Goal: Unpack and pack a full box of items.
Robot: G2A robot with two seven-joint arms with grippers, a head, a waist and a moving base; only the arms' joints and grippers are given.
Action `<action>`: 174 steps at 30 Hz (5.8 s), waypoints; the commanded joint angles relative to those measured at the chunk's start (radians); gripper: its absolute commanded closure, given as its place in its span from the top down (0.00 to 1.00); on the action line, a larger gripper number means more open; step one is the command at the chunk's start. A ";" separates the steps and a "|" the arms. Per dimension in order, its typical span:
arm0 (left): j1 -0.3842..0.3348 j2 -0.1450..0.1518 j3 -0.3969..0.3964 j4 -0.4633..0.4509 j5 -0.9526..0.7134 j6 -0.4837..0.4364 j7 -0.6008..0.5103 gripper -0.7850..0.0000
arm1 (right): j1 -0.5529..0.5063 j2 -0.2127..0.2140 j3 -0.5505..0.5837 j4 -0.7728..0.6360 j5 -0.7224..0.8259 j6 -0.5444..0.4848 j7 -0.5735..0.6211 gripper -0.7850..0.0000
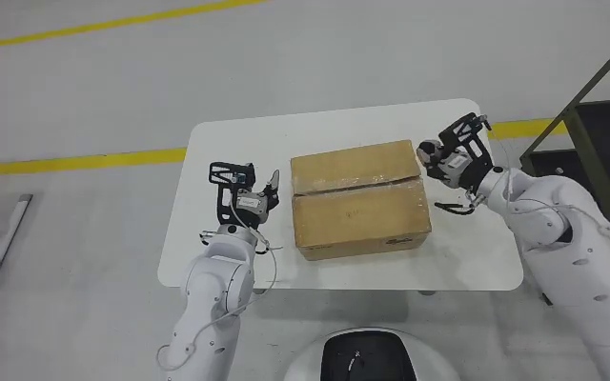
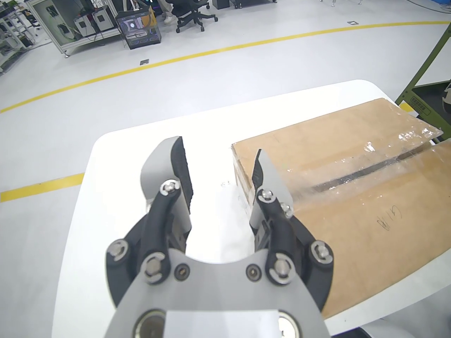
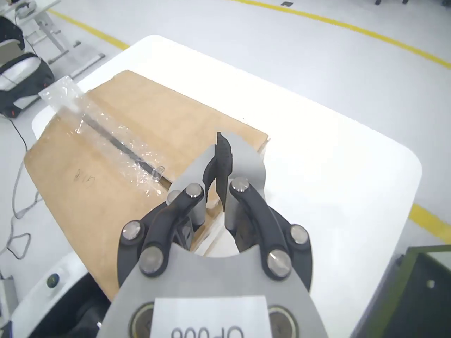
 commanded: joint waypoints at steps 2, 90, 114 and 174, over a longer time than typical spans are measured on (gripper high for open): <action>0.000 0.000 -0.002 0.003 0.000 0.005 -0.003 1.00 | 0.033 0.000 0.025 0.061 0.349 -0.003 0.126 0.36; -0.003 0.001 -0.023 0.016 -0.005 0.006 -0.004 1.00 | 0.159 0.055 -0.082 0.089 0.678 0.151 0.496 0.45; -0.003 0.001 -0.023 0.016 -0.005 0.006 -0.004 1.00 | 0.260 0.049 -0.207 0.207 0.574 0.179 0.483 0.47; -0.003 0.001 -0.023 0.016 -0.005 0.006 -0.004 1.00 | 0.407 0.003 -0.402 0.356 0.611 0.062 0.477 0.00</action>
